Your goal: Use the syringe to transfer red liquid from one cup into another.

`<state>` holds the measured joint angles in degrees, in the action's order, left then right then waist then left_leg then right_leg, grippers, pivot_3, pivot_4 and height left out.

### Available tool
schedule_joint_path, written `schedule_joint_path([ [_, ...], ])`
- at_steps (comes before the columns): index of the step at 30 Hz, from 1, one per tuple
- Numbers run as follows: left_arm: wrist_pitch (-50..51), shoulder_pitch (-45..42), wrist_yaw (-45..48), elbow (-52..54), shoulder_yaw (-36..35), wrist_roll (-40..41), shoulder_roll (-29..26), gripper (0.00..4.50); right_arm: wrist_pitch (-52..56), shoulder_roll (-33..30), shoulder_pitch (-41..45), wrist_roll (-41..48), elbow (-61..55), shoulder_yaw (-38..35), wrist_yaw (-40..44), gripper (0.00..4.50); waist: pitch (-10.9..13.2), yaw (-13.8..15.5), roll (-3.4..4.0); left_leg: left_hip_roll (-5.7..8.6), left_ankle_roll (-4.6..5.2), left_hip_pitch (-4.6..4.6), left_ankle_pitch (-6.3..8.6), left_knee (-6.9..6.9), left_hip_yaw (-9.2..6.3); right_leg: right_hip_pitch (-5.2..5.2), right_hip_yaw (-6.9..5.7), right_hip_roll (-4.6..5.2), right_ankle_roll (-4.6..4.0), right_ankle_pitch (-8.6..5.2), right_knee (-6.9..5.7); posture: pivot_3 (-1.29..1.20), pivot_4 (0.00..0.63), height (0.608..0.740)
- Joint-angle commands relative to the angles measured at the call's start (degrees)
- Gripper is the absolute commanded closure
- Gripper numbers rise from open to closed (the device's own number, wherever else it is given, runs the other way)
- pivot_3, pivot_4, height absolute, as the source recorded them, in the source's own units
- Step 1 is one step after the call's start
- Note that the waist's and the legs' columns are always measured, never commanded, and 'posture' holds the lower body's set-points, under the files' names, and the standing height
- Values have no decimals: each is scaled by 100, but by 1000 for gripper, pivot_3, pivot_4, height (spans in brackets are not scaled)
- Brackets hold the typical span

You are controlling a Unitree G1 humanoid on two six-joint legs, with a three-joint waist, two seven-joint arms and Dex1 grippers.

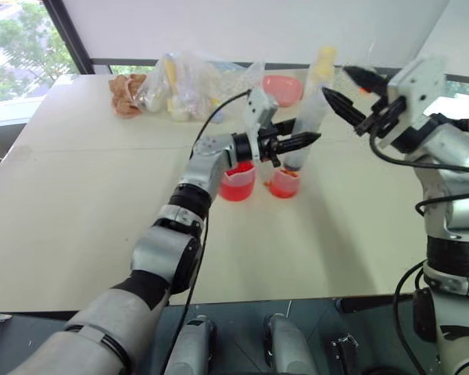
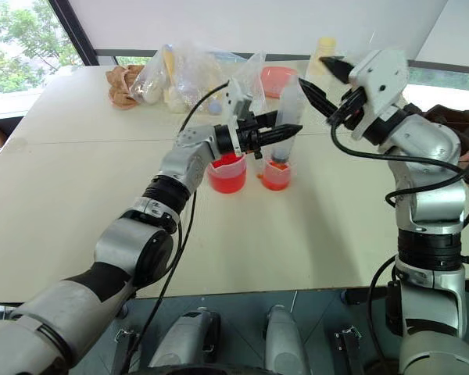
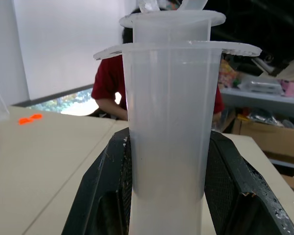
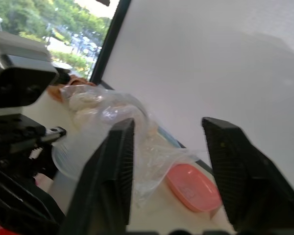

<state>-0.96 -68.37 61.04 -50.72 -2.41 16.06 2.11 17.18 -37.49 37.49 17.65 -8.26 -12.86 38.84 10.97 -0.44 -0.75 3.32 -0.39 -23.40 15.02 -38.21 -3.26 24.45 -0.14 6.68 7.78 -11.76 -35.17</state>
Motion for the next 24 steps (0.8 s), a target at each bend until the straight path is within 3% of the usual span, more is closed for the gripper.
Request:
schedule_joint_path([
  [1,-42,-428,-25,523,-100,218,22,3056,352,-149,-253,347,-240,-382,-47,2081,1,37,-1,0,0,-1,0,0,0,0,0,0,0,0,1,0,150,740],
  [8,89,-836,-796,55,-408,218,-129,3056,1109,-541,-1026,1202,-886,-1480,-125,2081,0,104,0,1,3,0,2,0,4,0,1,1,0,0,3,0,150,740],
  [12,599,-1511,-1541,-467,-841,405,-373,3056,1163,-751,-1158,1265,-980,-1570,-139,2081,2,100,-2,1,3,0,2,-2,5,0,1,0,0,0,-1,0,150,740],
  [14,1464,-2040,-1917,-647,-947,391,-795,3056,1321,-809,-1095,1446,-1214,-1316,-29,2081,4,67,-4,0,3,0,2,-2,6,1,1,0,1,0,-1,0,150,740],
  [17,3844,-2835,-2271,-1034,-893,328,-1615,3056,1645,-905,-1045,1898,-1670,-889,336,2081,6,-57,-2,0,4,0,2,5,2,6,1,-5,5,-3,-5,0,150,740],
  [19,4608,-3094,-2856,-1236,-1052,318,-2160,3056,1829,-941,-986,2203,-1902,-445,715,2081,4,-100,2,-2,5,3,3,6,-1,6,1,-10,11,-7,-6,0,150,740],
  [24,6250,-2682,-3841,-777,-1105,150,-3056,3056,1757,-895,-836,2159,-1924,582,1413,2081,4,-130,1,-4,6,11,4,4,-7,0,2,-9,16,-10,-17,0,150,740],
])
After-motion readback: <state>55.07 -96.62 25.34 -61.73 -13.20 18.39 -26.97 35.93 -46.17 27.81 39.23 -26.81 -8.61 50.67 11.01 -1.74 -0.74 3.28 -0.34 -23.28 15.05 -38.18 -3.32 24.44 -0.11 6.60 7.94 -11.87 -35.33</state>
